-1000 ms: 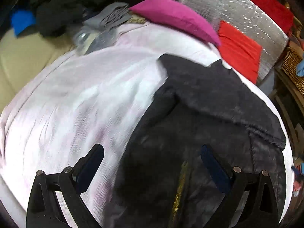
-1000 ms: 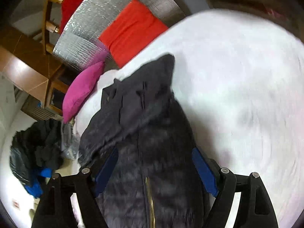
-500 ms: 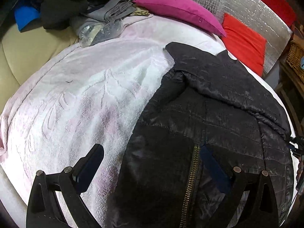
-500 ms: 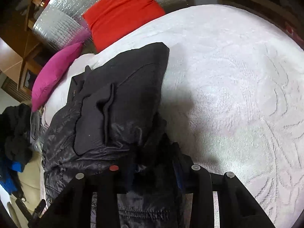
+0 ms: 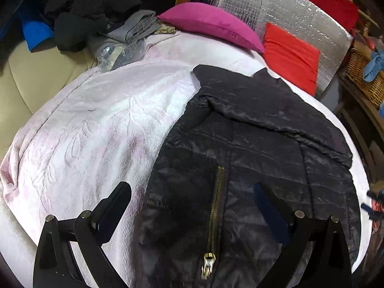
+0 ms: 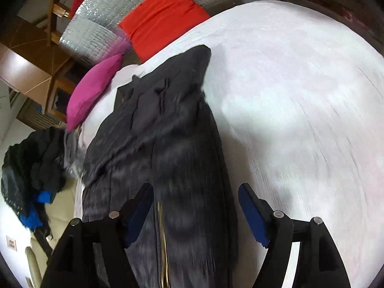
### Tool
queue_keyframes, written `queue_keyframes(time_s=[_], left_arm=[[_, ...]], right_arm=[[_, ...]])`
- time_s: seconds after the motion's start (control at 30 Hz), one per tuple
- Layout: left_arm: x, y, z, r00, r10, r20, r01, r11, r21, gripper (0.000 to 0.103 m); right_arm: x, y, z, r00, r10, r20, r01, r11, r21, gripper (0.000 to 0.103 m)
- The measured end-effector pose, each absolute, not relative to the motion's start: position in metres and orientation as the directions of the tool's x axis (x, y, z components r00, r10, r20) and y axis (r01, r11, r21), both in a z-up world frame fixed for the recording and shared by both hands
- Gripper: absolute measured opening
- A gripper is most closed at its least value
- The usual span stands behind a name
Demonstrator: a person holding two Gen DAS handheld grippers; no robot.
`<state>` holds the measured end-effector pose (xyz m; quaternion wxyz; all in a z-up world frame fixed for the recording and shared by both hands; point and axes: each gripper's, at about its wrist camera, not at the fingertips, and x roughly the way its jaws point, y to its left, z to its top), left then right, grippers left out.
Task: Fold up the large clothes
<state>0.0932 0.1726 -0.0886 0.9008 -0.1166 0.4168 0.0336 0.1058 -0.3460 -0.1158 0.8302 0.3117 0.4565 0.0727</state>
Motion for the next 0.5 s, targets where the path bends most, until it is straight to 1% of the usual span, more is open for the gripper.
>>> queue_keyframes(time_s=[0.07, 0.27, 0.4, 0.5], left_arm=[[0.082, 0.174, -0.086, 0.658, -0.041, -0.752, -0.155, 0.97, -0.189, 0.101], [0.057, 0.189, -0.098, 0.634, -0.029, -0.772, -0.207, 0.956, -0.206, 0.101], [0.059, 0.191, -0.098, 0.629, -0.03, -0.777, -0.23, 0.947, -0.223, 0.101], [0.066, 0.18, -0.092, 0.649, -0.048, -0.76, -0.196, 0.954, -0.228, 0.101]], right_arm=[[0.075, -0.347, -0.117, 0.581, 0.411, -0.703, 0.159, 0.789, 0.593, 0.077], [0.022, -0.355, -0.125, 0.591, 0.403, -0.699, 0.172, 0.783, 0.597, 0.077], [0.027, -0.358, -0.12, 0.604, 0.396, -0.691, 0.173, 0.782, 0.599, 0.077], [0.048, -0.349, -0.108, 0.63, 0.422, -0.652, 0.131, 0.769, 0.625, 0.077]])
